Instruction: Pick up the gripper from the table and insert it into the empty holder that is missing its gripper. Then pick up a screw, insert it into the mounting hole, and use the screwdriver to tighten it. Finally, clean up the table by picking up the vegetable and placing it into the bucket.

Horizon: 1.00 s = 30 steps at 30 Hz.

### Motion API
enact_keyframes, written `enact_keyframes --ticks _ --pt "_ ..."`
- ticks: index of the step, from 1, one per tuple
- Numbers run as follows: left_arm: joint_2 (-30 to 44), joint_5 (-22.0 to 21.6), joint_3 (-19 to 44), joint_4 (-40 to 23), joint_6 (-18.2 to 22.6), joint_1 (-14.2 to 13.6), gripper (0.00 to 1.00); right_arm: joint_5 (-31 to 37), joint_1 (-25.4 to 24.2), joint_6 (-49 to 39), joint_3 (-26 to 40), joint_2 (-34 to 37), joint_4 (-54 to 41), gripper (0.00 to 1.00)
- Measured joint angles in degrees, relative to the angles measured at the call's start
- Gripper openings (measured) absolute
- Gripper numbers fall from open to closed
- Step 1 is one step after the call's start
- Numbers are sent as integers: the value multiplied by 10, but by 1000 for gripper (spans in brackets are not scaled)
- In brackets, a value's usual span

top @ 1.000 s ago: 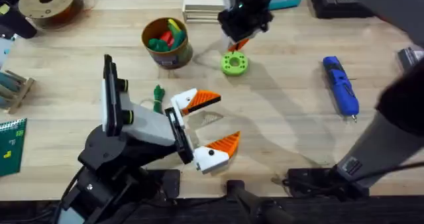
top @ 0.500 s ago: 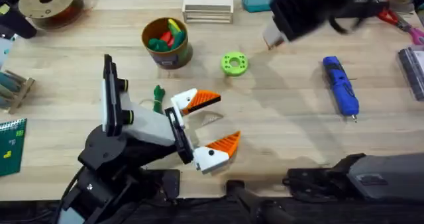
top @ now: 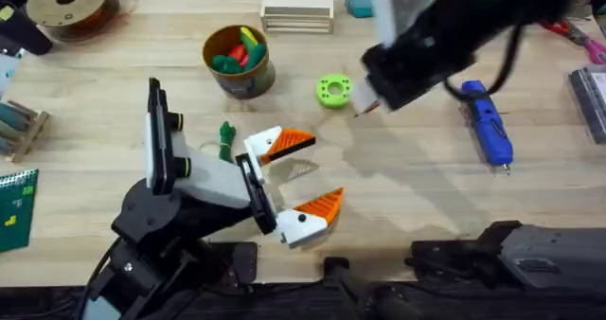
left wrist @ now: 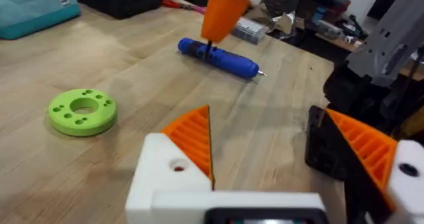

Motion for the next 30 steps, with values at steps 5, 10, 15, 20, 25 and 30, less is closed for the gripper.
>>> enact_keyframes --ticks 5,10,15,20,25,30 --pt "0 0 0 0 0 0 987 -23 40 8 46 51 -21 8" --pt "0 0 0 0 0 0 987 -56 49 9 147 104 -73 7" --pt "0 0 0 0 5 0 987 -70 67 9 219 142 -95 7" --pt "0 0 0 0 19 0 987 -76 94 10 236 153 -94 7" --pt "0 0 0 0 26 0 987 -80 104 12 236 153 -82 7" --pt "0 0 0 0 28 0 987 -80 123 14 237 156 -64 7"
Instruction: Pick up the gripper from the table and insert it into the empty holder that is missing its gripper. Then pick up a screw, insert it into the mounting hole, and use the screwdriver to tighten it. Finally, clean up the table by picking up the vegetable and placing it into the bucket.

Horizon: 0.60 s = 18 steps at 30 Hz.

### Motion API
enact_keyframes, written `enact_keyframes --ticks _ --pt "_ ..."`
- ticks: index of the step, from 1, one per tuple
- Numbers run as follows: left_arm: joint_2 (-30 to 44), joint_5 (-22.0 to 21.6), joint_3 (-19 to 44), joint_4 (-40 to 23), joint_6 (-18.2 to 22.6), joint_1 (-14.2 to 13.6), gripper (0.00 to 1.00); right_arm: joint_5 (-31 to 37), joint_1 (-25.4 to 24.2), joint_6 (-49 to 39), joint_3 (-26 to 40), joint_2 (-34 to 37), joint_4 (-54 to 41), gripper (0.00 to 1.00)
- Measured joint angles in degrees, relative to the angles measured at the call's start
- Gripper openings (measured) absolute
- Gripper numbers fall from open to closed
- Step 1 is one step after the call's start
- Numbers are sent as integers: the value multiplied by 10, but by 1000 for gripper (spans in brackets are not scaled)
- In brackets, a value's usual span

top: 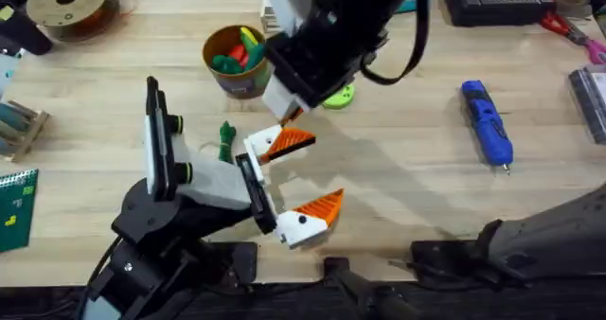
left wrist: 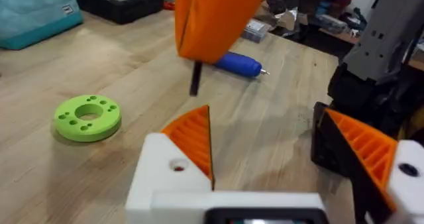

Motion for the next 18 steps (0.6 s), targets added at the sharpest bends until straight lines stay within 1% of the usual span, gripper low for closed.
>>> enact_keyframes --ticks 8,18 --pt "0 2 0 0 0 0 987 -2 10 0 2 30 2 7" --pt "0 6 0 0 0 0 987 -2 18 0 2 32 10 7"
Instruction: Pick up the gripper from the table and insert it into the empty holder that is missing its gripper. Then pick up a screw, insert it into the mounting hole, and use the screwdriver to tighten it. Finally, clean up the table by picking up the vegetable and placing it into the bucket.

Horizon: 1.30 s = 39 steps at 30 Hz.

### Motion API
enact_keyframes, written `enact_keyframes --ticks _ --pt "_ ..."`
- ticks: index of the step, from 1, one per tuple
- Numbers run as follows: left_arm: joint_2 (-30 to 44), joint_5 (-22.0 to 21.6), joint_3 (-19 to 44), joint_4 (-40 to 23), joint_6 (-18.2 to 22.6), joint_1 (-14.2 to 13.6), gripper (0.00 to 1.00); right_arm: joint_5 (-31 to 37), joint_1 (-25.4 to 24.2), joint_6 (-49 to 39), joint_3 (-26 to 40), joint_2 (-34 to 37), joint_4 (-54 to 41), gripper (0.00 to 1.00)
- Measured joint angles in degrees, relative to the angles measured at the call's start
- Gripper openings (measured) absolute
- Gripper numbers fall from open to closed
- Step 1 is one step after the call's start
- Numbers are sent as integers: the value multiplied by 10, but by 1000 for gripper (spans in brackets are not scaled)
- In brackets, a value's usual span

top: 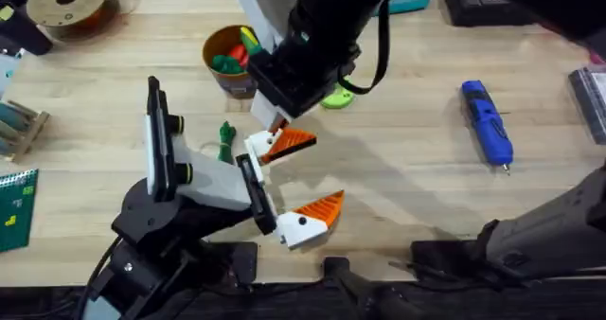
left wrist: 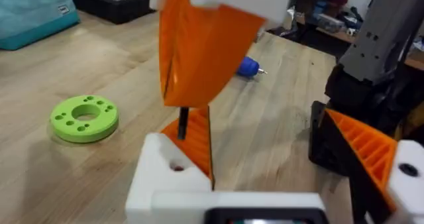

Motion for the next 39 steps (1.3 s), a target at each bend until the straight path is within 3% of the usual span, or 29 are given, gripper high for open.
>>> enact_keyframes --ticks 39 --pt "1 2 0 -2 -16 0 987 12 25 -2 9 39 6 7"
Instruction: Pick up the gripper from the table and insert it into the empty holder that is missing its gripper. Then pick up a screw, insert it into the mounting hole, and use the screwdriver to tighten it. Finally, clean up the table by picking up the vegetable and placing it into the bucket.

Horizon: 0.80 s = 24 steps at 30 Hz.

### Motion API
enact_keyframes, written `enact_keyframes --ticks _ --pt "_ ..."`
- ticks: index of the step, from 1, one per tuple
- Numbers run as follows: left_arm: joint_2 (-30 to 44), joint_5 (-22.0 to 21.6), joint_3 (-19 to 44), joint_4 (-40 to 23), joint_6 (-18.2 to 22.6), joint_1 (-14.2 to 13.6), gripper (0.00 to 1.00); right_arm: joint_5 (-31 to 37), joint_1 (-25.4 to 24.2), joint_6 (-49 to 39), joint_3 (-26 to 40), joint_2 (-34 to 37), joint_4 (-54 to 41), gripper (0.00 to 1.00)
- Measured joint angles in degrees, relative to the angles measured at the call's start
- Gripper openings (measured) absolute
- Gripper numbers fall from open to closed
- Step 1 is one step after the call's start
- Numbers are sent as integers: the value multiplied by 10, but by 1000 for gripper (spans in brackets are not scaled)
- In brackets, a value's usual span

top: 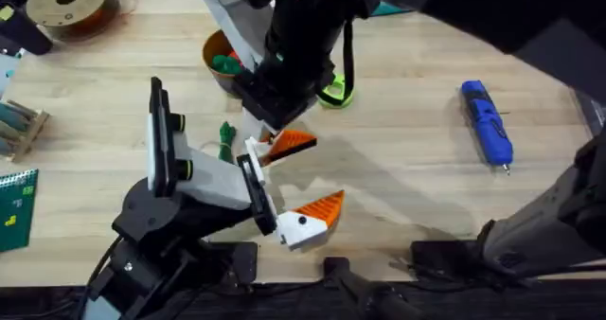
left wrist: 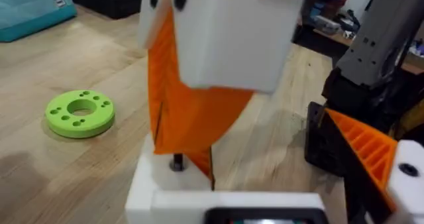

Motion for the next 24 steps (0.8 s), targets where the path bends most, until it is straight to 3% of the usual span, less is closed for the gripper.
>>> enact_keyframes --ticks 24 --pt "-1 2 0 1 16 0 987 40 13 0 18 9 -25 7"
